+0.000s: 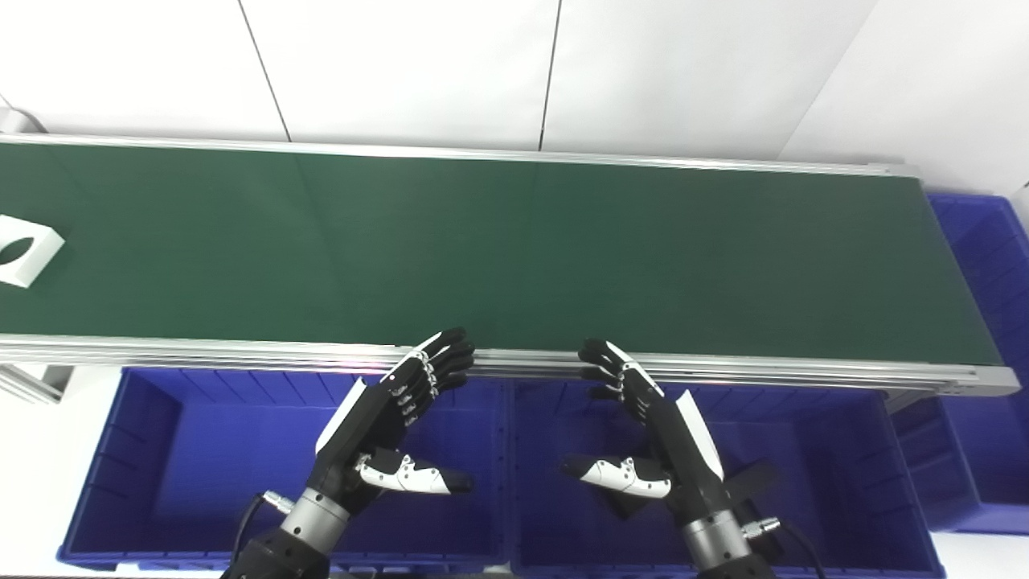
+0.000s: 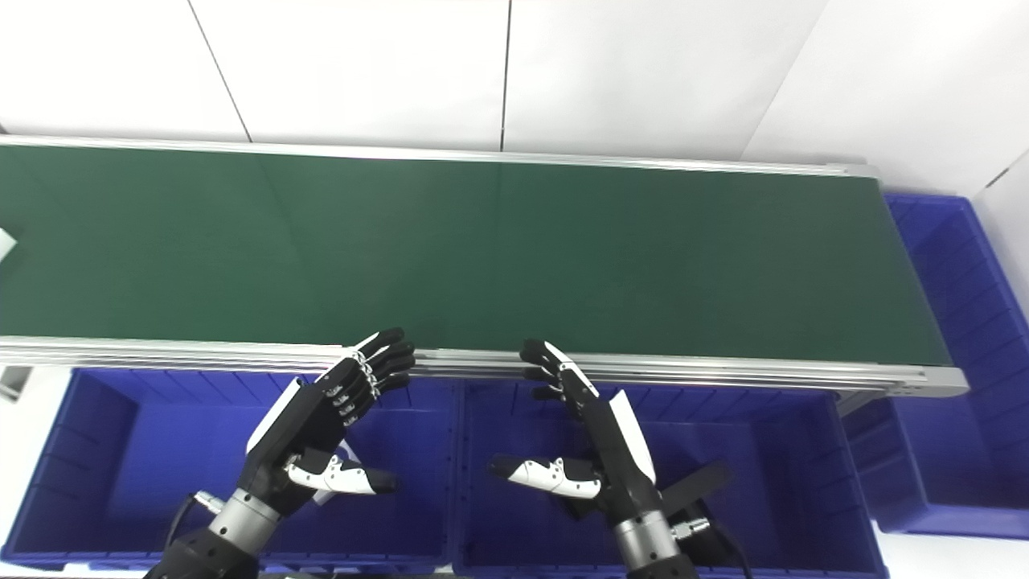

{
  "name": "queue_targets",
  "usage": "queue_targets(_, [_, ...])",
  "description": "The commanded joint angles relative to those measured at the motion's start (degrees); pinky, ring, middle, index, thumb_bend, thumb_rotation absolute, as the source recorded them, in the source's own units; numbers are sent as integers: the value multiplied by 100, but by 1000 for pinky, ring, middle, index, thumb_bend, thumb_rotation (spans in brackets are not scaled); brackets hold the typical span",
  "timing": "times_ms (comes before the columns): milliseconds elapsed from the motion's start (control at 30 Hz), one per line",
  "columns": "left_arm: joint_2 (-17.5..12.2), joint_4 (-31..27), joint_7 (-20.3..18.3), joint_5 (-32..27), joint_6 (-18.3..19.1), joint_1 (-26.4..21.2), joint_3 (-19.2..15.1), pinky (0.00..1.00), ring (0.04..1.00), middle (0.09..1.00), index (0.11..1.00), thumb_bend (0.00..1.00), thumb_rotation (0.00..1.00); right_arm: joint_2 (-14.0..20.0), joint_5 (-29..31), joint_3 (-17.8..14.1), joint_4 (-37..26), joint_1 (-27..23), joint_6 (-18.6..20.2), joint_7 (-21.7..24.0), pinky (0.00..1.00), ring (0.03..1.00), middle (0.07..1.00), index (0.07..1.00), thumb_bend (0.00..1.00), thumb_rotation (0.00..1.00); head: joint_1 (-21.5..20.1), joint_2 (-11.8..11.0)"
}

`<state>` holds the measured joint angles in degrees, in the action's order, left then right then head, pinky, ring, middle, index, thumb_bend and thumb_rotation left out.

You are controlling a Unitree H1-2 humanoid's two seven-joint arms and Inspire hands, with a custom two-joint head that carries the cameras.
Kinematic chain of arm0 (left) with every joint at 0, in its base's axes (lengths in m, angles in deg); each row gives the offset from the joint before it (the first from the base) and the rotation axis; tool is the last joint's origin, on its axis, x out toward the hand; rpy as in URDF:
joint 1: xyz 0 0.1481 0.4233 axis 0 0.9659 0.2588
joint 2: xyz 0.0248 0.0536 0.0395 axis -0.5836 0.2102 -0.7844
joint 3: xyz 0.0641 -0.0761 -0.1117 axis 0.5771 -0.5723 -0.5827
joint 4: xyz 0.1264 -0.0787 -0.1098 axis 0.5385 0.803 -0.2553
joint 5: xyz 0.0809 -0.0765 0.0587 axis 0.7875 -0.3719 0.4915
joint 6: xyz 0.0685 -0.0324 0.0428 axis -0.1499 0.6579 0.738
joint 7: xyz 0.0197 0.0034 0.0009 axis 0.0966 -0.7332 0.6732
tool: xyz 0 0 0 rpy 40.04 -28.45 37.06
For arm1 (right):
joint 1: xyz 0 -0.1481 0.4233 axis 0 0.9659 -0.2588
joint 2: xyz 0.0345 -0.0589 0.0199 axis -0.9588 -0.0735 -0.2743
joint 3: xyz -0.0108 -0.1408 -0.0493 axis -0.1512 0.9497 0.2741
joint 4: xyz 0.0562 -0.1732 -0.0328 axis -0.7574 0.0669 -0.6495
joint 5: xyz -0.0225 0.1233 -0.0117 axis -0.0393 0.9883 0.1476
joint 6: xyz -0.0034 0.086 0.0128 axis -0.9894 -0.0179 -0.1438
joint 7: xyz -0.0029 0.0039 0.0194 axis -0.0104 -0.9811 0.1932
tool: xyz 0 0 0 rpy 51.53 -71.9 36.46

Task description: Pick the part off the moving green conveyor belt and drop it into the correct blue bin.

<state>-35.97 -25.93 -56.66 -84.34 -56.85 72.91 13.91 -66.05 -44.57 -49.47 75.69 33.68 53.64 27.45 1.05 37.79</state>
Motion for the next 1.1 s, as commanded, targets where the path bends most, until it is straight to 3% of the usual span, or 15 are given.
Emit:
queue_targets(0, [-9, -121, 0, 3, -205, -56, 9, 870, 889, 893, 900, 977, 143, -15, 68, -8, -103, -25, -340, -5, 731, 812, 852, 880, 785, 453, 8, -5])
queue_targets(667, [-5, -108, 25, 45, -225, -64, 2, 854, 876, 879, 892, 986, 145, -48, 82, -9, -94, -18, -355, -34, 730, 809, 847, 884, 786, 470, 214, -58])
queue_targets(1067, [35, 0, 60, 139, -261, -106, 13, 843, 865, 869, 882, 999, 144, -64, 134, -22, 82, -65, -480, -66, 730, 815, 849, 890, 769, 453, 934, -392])
